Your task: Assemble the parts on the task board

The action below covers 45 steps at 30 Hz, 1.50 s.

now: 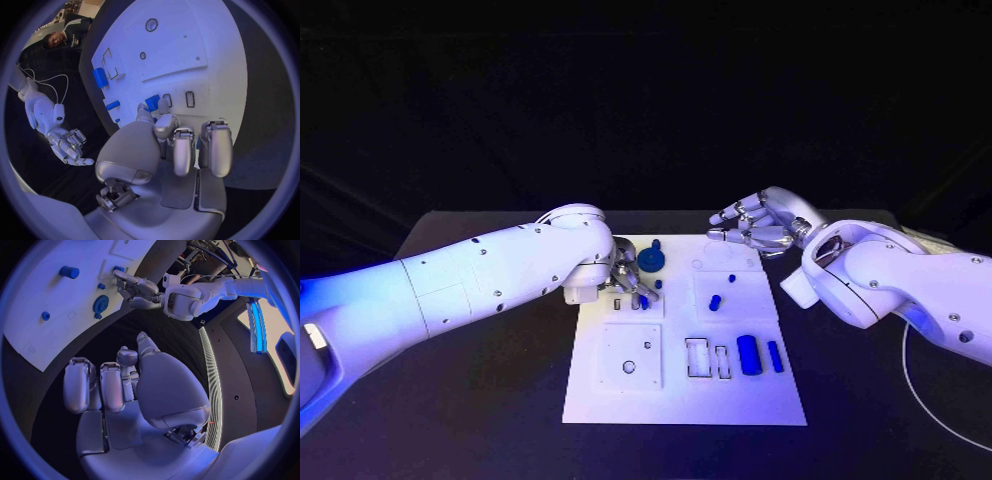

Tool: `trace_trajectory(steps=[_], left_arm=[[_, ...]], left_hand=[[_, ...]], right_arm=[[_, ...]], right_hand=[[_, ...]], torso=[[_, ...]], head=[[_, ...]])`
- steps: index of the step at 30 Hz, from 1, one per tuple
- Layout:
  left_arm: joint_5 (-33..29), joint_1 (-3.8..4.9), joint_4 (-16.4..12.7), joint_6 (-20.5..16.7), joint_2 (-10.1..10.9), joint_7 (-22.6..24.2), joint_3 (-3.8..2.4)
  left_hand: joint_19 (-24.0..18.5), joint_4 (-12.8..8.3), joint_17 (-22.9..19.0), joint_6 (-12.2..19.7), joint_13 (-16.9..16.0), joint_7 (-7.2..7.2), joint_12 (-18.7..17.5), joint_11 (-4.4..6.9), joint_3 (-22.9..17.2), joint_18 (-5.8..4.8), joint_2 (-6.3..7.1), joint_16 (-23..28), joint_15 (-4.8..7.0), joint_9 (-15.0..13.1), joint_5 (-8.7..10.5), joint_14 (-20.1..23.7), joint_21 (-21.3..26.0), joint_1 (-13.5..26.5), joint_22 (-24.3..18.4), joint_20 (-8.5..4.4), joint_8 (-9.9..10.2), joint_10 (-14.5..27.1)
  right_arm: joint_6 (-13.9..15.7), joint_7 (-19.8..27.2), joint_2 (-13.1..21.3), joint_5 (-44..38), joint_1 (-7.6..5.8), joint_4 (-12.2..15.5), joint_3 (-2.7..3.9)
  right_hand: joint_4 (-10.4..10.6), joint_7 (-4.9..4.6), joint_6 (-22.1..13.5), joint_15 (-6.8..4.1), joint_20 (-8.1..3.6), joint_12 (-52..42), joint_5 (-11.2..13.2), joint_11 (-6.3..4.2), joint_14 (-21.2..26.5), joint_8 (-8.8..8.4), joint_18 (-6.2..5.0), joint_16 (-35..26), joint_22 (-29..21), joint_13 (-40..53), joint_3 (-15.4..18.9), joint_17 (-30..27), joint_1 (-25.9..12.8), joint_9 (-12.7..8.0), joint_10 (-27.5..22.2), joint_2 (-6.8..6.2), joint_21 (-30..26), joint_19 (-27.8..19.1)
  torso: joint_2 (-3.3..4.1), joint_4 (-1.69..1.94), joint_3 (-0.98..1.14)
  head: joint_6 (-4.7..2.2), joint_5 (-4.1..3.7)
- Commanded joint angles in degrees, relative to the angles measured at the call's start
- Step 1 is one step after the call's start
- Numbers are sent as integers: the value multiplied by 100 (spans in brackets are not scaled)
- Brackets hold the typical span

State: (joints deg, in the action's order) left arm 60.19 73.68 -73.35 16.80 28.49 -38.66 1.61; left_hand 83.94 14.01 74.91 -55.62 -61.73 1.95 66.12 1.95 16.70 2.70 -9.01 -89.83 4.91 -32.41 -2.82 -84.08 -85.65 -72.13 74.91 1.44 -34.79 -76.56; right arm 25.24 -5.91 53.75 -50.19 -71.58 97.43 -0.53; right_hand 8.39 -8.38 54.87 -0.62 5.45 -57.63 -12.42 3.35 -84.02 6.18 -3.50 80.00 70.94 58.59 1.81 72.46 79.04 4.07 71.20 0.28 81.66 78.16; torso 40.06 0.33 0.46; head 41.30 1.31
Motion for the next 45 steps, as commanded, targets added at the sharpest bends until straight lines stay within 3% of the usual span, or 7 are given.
trace_trajectory(steps=[1, 12, 16, 22, 27, 31, 45], left_arm=[[19, 0, 7, 114, -21, -13, -2], [-66, 0, -23, 59, -23, -10, -3], [-105, 0, -42, -2, -3, -3, -6], [-160, -4, -117, -166, 69, 23, -19], [-172, -12, -260, -430, 174, 52, -27], [-175, -25, -396, -728, 282, 74, -31], [-14, -252, -712, -1514, 586, 103, -29]], left_hand=[[261, -48, 1509, 48, 2, 2, 2, 0, -77, -108, -10, -17, 34, -36, 7, -592, -23, -108, 854, -38, -41, 22], [260, -605, 1509, 202, 46, -60, -70, 60, -665, -108, -147, -17, 77, -118, -10, -592, -23, -958, 866, -64, 27, 78], [254, -949, 1509, 310, 117, -39, -178, 50, -1079, -106, -131, -17, 80, -76, -216, -592, -17, -1431, 864, -78, 179, 156], [252, -1098, 1509, 279, 232, 55, -322, -11, -1915, -107, 188, -17, 15, -61, -294, -592, -12, -1394, 876, -16, 368, 171], [259, -1067, 1509, 211, 258, 118, -343, -29, -3264, -107, 759, -17, 0, -174, -271, -592, -14, -884, 901, 6, 430, 125], [276, -1145, 1509, 197, 247, 82, -304, -32, -4733, -112, 1328, -17, -18, -413, -244, -592, -19, -303, 935, 9, 352, 70], [303, -1250, 1509, 210, 212, 63, -251, -33, -5271, -124, 1497, -17, -3, -583, -227, -592, -44, -24, 983, 9, 267, 21]], right_arm=[[-142, -58, -10, -63, -2, -2, 0], [-181, -76, -26, -71, -2, -11, 0], [-193, -78, -34, -71, -2, -17, -1], [-209, -77, -49, -72, -2, -32, -2], [-218, -73, -64, -72, -2, -48, -3], [-220, -68, -71, -71, -2, -59, -5], [-244, -52, -55, -55, -2, -68, -9]], right_hand=[[-3, -7, 19, -30, -6, 24, -39, 1, -257, 17, -73, -39, -5, -5, 31, -5, 8, -7, -40, 46, -18, -46], [-3, -8, 18, -30, -6, 14, -48, 2, -254, 18, -74, -46, -10, 4, 33, -14, 8, -7, -35, 47, -21, -49], [-3, -8, 18, -30, -6, 14, -48, 2, -254, 18, -74, -46, -10, 4, 33, -14, 8, -7, -35, 47, -21, -49], [-1, -8, 18, -29, -6, 16, -53, 2, -253, 19, -76, -51, -18, 1, 35, -22, 6, -7, -37, 49, -25, -54], [-1, -8, 18, -29, -6, 16, -53, 2, -253, 19, -76, -51, -18, 1, 35, -22, 6, -7, -37, 49, -25, -54], [3, -9, 19, -29, -6, 18, -57, 3, -251, 20, -77, -57, -24, -2, 37, -30, 1, -7, -38, 52, -28, -58], [9, -9, 20, -29, -6, 22, -60, 4, -249, 21, -79, -61, -32, -7, 41, -37, -7, -7, -41, 54, -32, -63]], torso=[[2, 1, -1], [3, 2, 0], [4, 2, 2], [4, 4, 2], [2, 10, 5], [1, 12, 9], [4, 25, 3]], head=[[7, 0], [23, 2], [32, 0], [45, 1], [43, 0], [36, 10], [47, 41]])
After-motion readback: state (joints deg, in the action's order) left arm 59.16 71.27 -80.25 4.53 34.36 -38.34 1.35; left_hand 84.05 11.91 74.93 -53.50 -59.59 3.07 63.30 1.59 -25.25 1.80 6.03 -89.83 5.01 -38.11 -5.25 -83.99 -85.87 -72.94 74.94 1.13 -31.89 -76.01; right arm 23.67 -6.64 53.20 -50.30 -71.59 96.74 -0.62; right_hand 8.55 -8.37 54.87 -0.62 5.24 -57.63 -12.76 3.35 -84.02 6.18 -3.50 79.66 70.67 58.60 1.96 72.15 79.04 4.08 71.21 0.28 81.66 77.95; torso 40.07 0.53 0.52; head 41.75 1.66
